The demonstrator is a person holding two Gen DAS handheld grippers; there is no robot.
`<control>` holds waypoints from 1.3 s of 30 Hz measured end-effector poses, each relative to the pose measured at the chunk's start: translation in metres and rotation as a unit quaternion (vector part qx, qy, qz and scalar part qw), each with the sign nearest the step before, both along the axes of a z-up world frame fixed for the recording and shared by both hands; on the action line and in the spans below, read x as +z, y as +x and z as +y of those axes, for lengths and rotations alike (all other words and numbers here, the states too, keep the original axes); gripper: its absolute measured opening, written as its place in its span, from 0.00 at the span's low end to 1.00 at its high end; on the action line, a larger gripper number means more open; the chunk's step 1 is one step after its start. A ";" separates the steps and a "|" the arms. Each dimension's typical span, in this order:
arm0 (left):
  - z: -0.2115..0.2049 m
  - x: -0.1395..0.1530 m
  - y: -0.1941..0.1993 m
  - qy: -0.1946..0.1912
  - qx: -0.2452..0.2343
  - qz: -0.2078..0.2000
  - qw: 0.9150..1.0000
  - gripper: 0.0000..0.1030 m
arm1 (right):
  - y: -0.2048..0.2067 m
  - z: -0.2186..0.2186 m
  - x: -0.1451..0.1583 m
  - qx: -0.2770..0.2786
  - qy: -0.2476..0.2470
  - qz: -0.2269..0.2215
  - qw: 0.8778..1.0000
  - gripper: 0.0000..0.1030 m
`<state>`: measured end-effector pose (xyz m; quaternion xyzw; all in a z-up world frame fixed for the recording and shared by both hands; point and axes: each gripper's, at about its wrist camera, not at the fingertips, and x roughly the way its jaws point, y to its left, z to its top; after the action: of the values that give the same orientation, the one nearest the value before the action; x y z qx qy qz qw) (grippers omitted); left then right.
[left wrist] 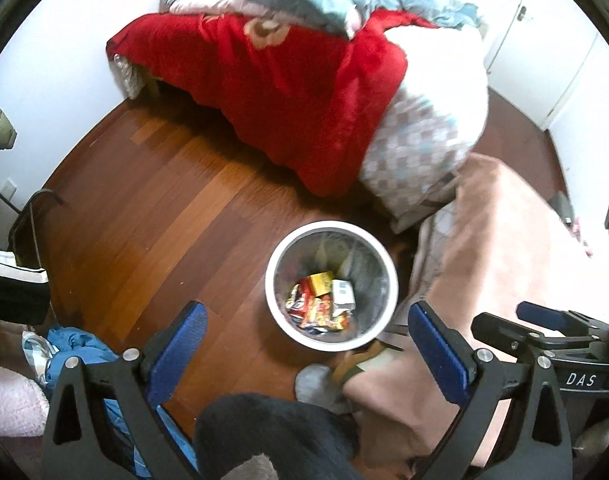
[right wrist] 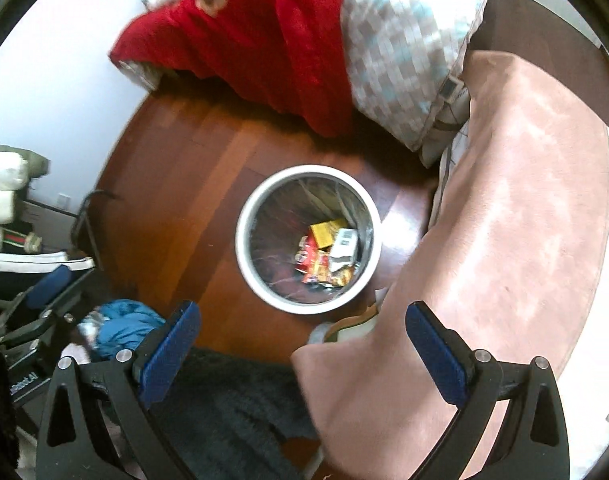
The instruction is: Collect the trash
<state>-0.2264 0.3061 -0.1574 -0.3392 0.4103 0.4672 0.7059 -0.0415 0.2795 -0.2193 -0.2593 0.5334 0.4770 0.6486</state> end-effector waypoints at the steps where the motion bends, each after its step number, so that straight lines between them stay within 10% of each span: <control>1: -0.003 0.007 -0.001 0.002 -0.002 -0.005 1.000 1.00 | -0.002 -0.004 0.008 0.002 0.006 0.003 1.000 1.00; 17: -0.043 0.096 -0.018 0.010 -0.032 -0.088 0.996 1.00 | -0.040 -0.054 0.130 0.056 0.085 0.025 0.994 1.00; 39: -0.062 0.100 -0.023 0.005 -0.026 -0.091 0.995 1.00 | -0.044 -0.060 0.133 0.069 0.072 0.026 0.995 1.00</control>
<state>-0.2495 0.2446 -0.0571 -0.3660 0.3506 0.4178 0.7541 -0.0856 0.2197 -0.0866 -0.2354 0.4953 0.5646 0.6169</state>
